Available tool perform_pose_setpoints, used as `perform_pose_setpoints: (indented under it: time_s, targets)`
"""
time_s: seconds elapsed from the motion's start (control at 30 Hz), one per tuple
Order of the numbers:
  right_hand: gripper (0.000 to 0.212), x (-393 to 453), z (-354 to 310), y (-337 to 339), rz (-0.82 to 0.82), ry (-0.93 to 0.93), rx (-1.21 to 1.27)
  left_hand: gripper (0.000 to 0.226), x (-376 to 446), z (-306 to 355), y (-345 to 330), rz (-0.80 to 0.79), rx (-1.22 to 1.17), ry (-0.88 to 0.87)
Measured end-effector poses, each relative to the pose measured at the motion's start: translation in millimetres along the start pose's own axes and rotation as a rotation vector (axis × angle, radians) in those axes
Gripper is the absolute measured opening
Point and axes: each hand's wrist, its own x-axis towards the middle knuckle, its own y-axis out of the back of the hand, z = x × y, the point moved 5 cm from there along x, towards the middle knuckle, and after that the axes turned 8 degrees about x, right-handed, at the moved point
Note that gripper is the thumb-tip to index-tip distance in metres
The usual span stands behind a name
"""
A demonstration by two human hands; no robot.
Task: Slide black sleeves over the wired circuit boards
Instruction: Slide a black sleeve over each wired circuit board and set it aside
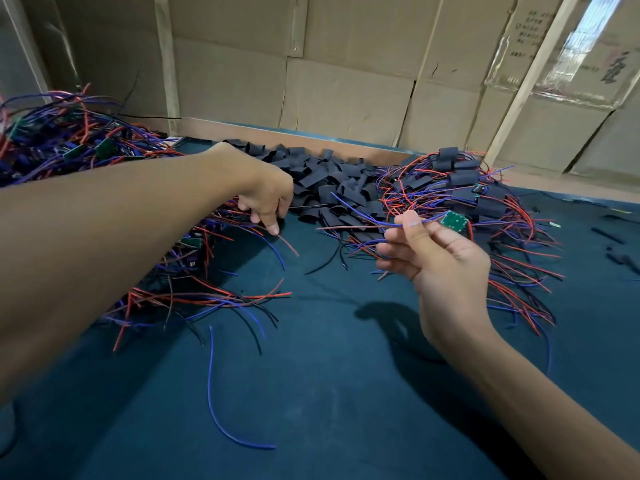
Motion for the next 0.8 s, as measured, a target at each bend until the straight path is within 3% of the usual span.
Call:
perform_pose_setpoints:
  time_s: [0.17, 0.3, 0.4, 0.5, 0.63, 0.8]
  targets:
    - [0.023, 0, 1, -1, -0.016, 0.009, -0.005, 0.040, -13, 7, 3, 0.133, 0.192, -0.054]
    - [0.024, 1, -2, -2, -0.038, -0.008, 0.021, 0.041, -47, 28, -2, 0.514, 0.279, -0.098]
    - [0.026, 2, -1, -3, -0.090, -0.034, 0.041, 0.052, -87, 52, -12, 0.813, -0.099, -0.204]
    - [0.025, 3, 0, -5, -0.130, -0.081, 0.005, 0.053, -124, 76, -29, 0.996, -0.416, -0.296]
    - [0.020, 3, 0, -5, -0.151, -0.112, -0.062, 0.052, -147, 86, -53, 1.029, -0.589, -0.242]
    - [0.016, 1, -4, -5, -0.199, -0.135, -0.122, 0.047, -157, 84, -55, 1.075, -0.596, -0.253]
